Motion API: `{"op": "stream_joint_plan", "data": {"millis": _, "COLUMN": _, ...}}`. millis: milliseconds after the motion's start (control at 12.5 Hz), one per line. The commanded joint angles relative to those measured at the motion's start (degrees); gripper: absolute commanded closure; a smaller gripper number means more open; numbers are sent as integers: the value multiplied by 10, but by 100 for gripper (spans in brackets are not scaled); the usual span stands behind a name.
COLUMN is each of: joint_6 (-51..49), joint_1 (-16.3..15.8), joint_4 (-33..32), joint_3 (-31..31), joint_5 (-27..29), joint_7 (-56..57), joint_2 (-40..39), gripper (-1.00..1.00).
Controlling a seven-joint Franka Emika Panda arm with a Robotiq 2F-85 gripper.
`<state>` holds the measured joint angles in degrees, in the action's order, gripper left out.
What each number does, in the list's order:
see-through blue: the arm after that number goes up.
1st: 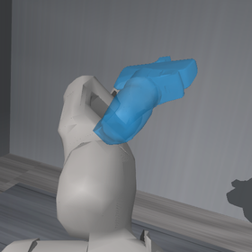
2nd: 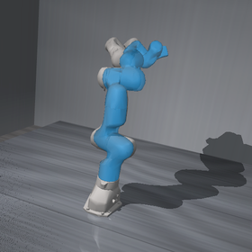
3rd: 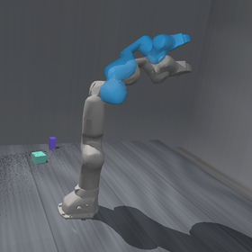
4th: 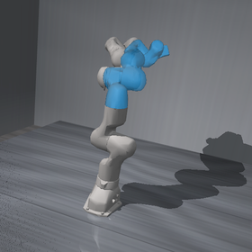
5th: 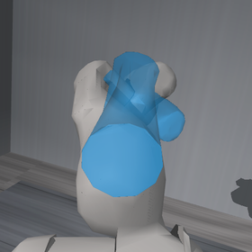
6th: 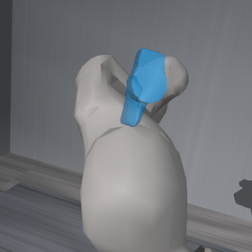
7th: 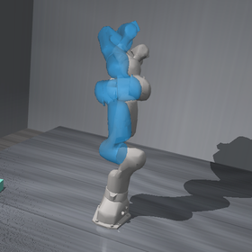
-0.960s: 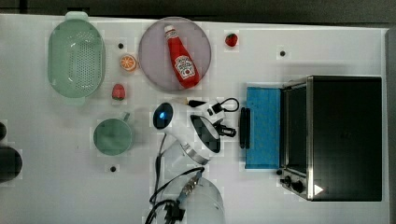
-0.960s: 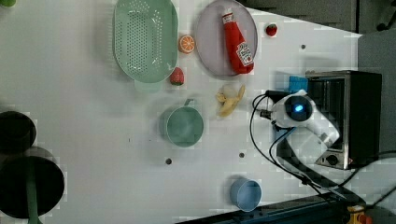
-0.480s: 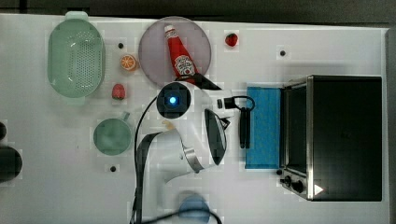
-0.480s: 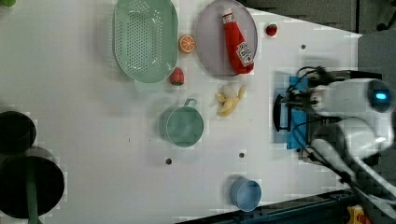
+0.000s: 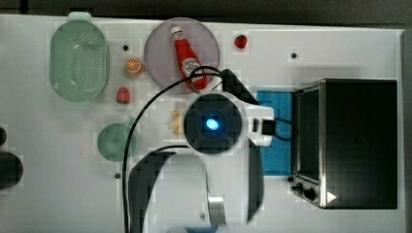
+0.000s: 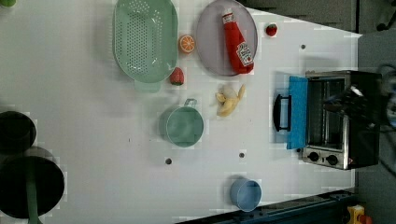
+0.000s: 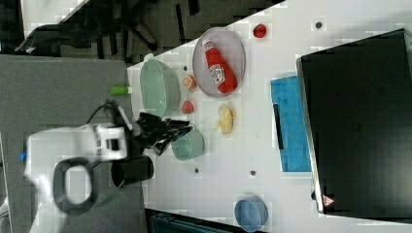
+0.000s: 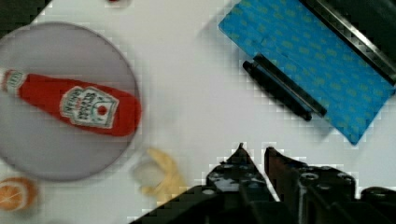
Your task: Flap open oven.
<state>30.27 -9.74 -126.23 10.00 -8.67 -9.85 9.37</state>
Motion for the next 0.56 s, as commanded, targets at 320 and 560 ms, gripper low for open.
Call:
{"op": "stream_joint_plan", "data": {"millis": 320, "joint_6": -100, "joint_1": 6, "joint_4": 26, "joint_3": 2, "joint_5": 39, "joint_7": -28, "joint_2": 92, "gripper": 65}}
{"op": "stream_joint_plan", "data": {"millis": 560, "joint_6": -194, "joint_1": 5, "joint_4": 76, "joint_3": 2, "joint_5": 39, "joint_7": -27, "joint_2": 102, "gripper": 65}}
